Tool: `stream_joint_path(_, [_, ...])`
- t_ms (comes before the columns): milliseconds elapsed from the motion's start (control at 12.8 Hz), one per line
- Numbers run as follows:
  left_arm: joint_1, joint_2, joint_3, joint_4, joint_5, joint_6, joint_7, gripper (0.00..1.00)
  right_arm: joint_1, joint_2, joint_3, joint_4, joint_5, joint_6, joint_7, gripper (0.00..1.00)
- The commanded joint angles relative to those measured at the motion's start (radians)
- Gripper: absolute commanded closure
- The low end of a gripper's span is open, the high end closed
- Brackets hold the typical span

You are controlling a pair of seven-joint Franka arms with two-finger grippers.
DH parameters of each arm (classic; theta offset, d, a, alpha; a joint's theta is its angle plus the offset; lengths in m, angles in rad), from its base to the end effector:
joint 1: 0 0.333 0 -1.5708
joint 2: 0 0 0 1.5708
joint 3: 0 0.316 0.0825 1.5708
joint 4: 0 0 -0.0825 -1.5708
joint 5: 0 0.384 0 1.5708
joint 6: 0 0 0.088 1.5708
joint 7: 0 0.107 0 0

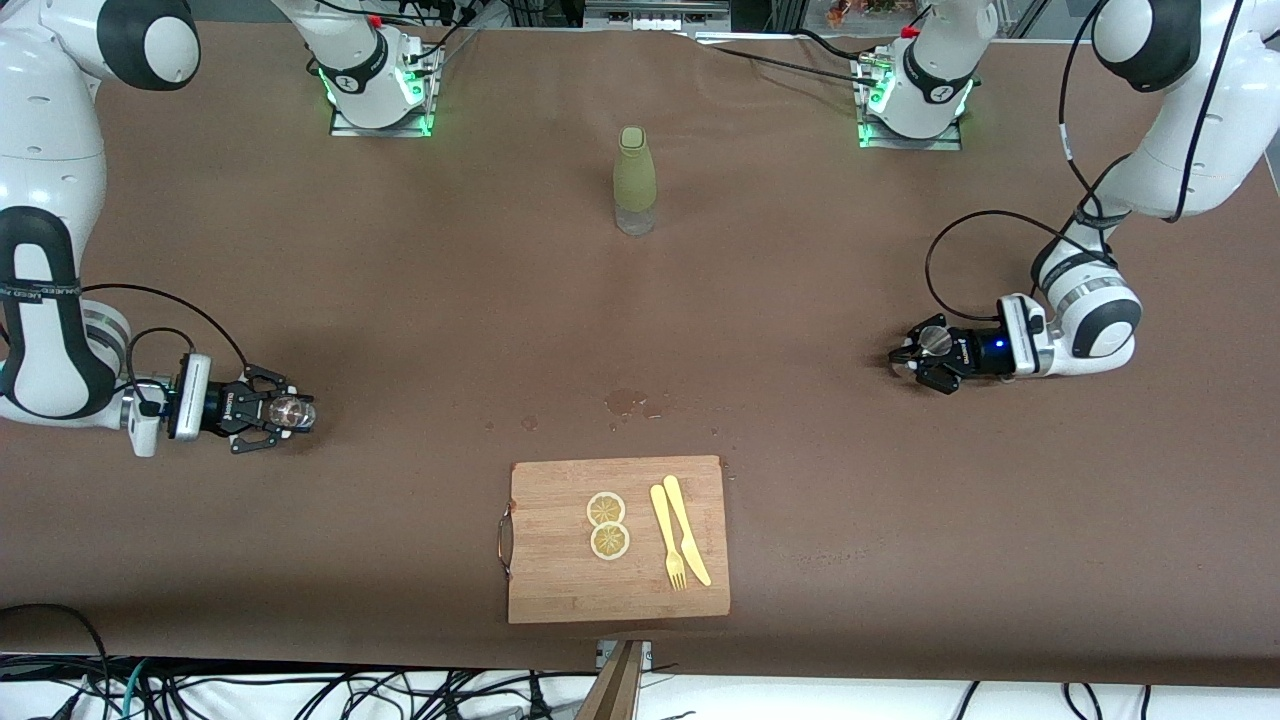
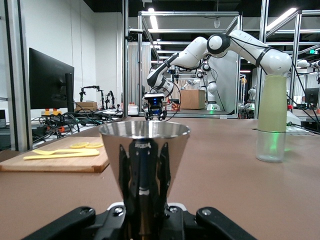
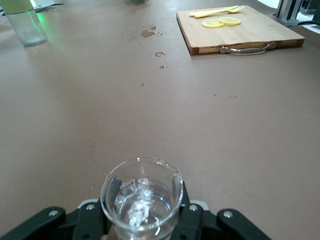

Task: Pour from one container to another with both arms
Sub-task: 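Lift the glass cup with the right gripper while the left gripper carries the jigger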

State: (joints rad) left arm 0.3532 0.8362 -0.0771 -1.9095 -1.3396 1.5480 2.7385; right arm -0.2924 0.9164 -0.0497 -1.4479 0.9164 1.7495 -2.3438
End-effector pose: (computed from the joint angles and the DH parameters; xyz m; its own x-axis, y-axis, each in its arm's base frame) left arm 0.5365 0.0404 0.0798 0.0043 -0.0116 0.9999 -0.9968 -0.0795 0.0033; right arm 0.6501 -0.1508 0.1282 0.0550 0.5791 0.8134 0.9974 0.0055 -0.0714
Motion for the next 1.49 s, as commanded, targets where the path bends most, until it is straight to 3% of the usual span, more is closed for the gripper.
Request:
stream_joint_path(0, [-0.032,0.009,-0.033,0.001,-0.061,0.023,0.109,1.00,0.013,-0.046,0.002,-0.012,0.001,0.021,0.017,0.74])
stream_joint_path(157, [-0.040,0.009,-0.070,0.000,-0.069,0.043,0.109,1.00,0.048,-0.089,0.002,-0.020,-0.033,0.025,0.046,0.85])
stream_joint_path(391, [-0.054,0.006,-0.160,-0.005,-0.072,0.182,0.109,1.00,0.111,-0.177,0.002,-0.038,-0.105,0.059,0.184,0.85])
stream_joint_path(861, [-0.102,0.020,-0.260,-0.011,-0.191,0.265,0.107,1.00,0.245,-0.269,0.002,-0.042,-0.171,0.131,0.513,0.84])
stream_joint_path(1409, [-0.178,0.064,-0.303,-0.005,-0.311,0.328,0.109,1.00,0.464,-0.330,0.001,-0.031,-0.355,0.257,0.960,0.84])
